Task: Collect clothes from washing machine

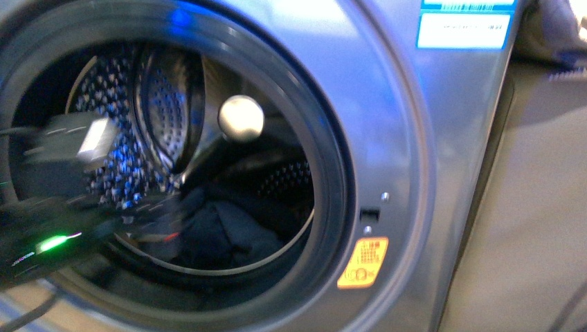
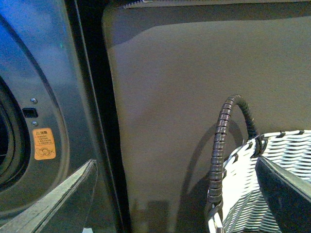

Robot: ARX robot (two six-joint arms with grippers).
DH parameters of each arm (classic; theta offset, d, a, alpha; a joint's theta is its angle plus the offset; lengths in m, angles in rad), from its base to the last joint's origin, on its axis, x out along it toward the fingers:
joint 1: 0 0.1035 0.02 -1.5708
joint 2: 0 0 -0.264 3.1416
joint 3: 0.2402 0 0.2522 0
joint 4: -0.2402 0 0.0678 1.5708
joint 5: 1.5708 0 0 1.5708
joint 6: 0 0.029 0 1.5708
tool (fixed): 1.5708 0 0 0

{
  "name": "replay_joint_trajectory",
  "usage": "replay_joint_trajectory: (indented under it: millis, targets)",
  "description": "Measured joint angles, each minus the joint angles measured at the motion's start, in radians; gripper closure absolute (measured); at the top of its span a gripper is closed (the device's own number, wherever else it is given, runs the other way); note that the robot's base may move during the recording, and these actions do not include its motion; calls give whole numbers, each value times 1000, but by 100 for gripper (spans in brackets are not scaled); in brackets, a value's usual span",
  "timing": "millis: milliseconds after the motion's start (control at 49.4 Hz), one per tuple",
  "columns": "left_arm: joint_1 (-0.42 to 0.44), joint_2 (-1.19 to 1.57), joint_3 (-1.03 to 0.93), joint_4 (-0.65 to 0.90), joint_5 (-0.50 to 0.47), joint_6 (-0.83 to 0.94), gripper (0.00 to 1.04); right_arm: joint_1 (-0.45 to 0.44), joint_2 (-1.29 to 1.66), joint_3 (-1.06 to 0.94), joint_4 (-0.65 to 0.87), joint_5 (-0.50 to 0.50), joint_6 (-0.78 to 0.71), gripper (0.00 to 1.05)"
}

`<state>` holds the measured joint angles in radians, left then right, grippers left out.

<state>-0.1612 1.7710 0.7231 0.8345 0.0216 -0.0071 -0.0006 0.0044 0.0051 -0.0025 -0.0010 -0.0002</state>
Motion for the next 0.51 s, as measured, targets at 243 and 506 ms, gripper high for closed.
replay_joint_trajectory:
  millis: [243,506]
  targets:
    - [-32,100,134,-47,-26,15,7,0,0,0,0,0,0,8]
    - [-24,241,333,-149,-29,34,7,0,0,0,0,0,0,8]
